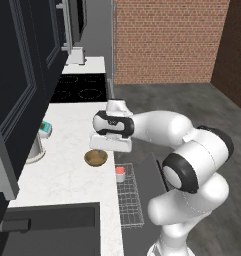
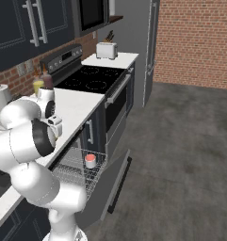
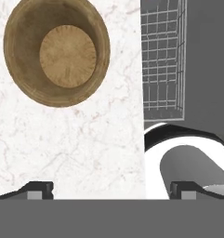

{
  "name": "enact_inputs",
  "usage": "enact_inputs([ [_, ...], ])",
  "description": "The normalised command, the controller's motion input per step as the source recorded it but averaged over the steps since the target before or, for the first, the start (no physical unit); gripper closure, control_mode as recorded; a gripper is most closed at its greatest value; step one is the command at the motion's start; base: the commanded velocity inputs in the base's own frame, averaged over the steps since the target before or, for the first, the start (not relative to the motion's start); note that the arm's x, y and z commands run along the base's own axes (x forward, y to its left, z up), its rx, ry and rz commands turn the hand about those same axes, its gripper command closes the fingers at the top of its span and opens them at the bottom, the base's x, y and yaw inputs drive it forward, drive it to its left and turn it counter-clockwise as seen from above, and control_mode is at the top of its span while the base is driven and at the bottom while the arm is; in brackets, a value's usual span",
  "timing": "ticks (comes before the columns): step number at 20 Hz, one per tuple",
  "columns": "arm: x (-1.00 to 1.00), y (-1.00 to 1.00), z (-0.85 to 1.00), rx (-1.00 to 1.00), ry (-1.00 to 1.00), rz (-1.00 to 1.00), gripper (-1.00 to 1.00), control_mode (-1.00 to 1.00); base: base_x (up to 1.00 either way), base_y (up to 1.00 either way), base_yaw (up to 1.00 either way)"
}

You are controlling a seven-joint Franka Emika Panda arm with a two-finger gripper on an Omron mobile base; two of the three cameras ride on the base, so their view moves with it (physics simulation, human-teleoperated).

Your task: Pick up the cup and bowl from the counter, place them in the dishwasher, and close the dishwasher door.

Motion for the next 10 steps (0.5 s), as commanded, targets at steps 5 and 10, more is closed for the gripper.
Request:
enact_inputs([
  [5, 0.26, 0.0, -0.2, 0.0, -0.02, 0.0, -1.0, -1.0, 0.0, 0.0, 0.0],
  [10, 0.2, 0.0, -0.19, 0.0, -0.01, 0.0, -1.0, -1.0, 0.0, 0.0, 0.0],
])
